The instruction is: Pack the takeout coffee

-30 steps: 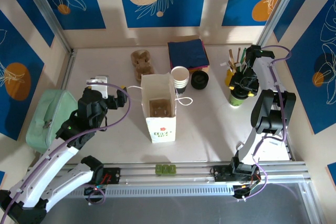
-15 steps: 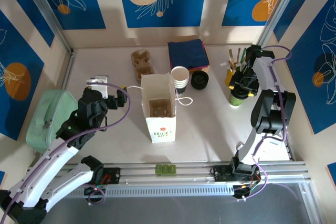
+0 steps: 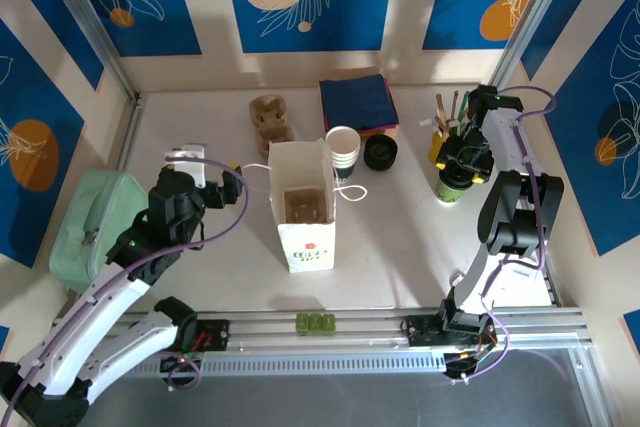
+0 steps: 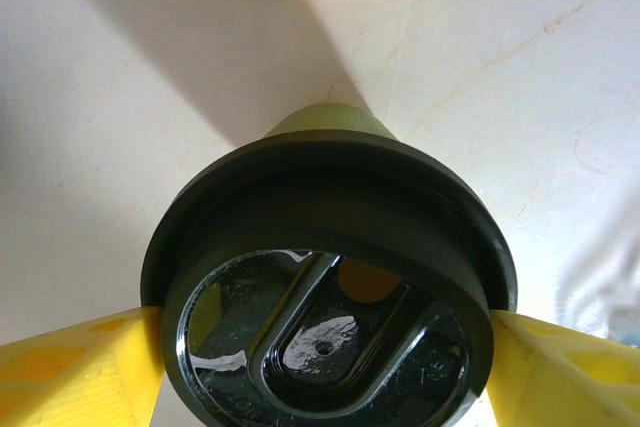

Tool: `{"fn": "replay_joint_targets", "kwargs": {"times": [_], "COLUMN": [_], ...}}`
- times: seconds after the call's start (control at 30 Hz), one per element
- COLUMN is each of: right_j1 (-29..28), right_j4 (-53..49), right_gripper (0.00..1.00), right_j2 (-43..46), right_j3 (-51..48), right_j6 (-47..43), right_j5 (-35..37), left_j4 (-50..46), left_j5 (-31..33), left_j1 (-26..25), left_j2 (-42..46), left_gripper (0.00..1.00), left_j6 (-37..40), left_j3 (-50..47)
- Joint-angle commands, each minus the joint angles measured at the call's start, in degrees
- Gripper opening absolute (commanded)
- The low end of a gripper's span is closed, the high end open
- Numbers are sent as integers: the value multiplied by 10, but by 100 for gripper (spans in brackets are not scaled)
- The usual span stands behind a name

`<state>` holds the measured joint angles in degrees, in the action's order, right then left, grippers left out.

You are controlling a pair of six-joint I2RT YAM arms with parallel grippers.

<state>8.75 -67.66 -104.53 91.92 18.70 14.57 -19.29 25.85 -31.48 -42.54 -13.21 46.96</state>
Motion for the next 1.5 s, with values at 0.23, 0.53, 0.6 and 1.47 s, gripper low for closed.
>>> {"fn": "replay_joint_targets", "kwargs": {"times": [0.23,0.53,0.6,1.47], "right_j1": [-1,-1,-1,-71], "right_j4": [-3,-7,-5,-100], "right_gripper": [74,77,77,69], "right_j2": [-13,-26,-27,22], "right_j3": [3,-7,-9,34], "right_j6": [8,7,7,-3], "right_j5": [-9,-6,-7,-2], "left_j4": [2,2,1,-1], "left_j5": [-10,-14,-14,-18], "left_j1": [6,6,6,6], "left_j2": [5,6,6,10], "left_gripper": [99,99,99,99], "left_j6": [-10,-10,-9,-12], "left_j3": [0,0,0,1]}}
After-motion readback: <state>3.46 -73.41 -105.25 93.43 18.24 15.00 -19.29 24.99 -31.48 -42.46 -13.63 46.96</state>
